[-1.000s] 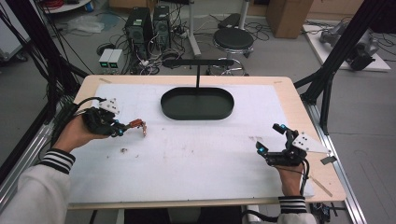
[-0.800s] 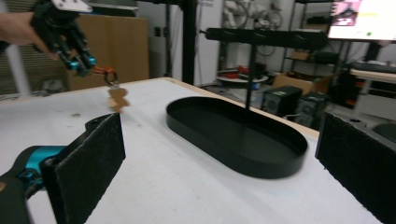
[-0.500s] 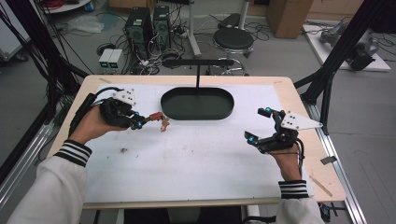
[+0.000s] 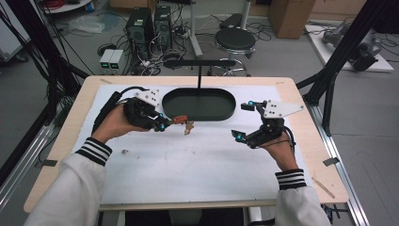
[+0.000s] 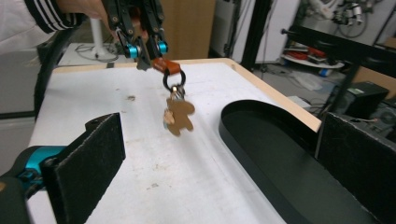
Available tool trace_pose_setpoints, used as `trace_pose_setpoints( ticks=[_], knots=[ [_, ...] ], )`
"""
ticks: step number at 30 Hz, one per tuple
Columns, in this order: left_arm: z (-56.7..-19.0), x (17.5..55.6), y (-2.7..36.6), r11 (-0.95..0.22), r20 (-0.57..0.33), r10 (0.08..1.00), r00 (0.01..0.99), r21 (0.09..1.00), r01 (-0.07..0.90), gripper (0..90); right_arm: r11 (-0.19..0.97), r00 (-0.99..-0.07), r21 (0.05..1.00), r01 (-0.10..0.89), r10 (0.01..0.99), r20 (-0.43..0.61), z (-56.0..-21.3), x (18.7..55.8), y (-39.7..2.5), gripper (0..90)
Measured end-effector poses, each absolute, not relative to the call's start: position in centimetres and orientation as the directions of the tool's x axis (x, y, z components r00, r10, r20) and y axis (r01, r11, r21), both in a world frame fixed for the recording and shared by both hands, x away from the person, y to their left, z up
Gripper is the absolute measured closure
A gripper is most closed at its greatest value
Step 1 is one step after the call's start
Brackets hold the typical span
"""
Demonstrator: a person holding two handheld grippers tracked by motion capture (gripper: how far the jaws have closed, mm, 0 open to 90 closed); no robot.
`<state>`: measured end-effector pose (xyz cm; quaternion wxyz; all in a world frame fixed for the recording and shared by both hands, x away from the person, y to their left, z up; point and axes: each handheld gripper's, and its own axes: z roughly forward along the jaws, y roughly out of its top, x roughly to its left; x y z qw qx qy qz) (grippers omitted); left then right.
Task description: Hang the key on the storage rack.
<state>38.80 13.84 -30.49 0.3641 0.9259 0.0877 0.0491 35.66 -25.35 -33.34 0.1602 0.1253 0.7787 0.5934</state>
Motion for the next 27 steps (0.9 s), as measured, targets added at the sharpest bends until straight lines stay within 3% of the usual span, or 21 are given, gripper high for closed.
trace_pose_setpoints(
  ticks=[27],
  knots=[
    [-30.6,38.4,11.8,-0.73,0.02,0.129,0.991,0.678,0.081,78.8,0.488,-0.983,0.869,-0.078,0.108,-0.149,-30.1,38.7,-16.8,0.6]
  ],
)
